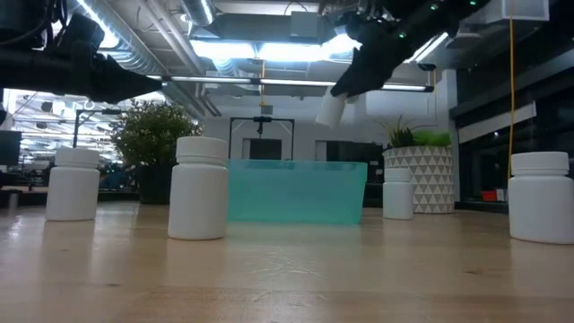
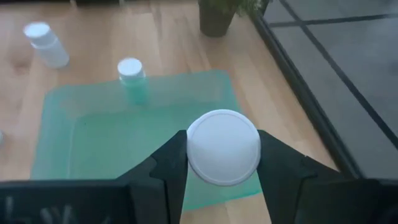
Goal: Pick and place pill bottles into a basket
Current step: Put the white pill bottle into the green bin
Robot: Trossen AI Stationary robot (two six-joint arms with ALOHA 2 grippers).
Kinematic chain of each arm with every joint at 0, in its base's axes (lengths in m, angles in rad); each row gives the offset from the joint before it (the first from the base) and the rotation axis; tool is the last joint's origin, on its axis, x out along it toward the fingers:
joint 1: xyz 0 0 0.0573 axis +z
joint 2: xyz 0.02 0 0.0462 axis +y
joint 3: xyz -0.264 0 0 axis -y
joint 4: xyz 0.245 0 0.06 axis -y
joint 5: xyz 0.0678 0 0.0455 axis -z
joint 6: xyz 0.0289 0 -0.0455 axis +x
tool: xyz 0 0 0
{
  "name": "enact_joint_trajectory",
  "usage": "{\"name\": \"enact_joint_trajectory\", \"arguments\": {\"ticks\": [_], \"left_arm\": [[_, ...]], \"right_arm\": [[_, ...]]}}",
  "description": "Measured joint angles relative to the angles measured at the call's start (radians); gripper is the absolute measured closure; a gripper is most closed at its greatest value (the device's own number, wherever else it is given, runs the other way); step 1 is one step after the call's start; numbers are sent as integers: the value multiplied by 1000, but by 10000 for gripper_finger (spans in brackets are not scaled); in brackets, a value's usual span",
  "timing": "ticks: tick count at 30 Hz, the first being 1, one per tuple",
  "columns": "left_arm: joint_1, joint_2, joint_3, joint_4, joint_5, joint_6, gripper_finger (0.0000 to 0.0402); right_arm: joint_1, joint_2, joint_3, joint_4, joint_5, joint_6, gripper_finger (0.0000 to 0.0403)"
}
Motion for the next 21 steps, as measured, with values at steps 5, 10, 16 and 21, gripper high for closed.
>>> {"name": "enact_joint_trajectory", "arguments": {"ticks": [5,10,16,21], "left_arm": [[0,0,0,-4,0,0,368],[0,0,0,-4,-1,0,368],[0,0,0,-4,-1,0,368],[0,0,0,-4,-1,0,368]], "right_arm": [[-32,84,78,-62,-42,-59,248],[-76,167,99,-65,-133,-101,248],[-103,240,101,-62,-143,-137,248],[-101,302,101,-30,-171,-157,248]]}}
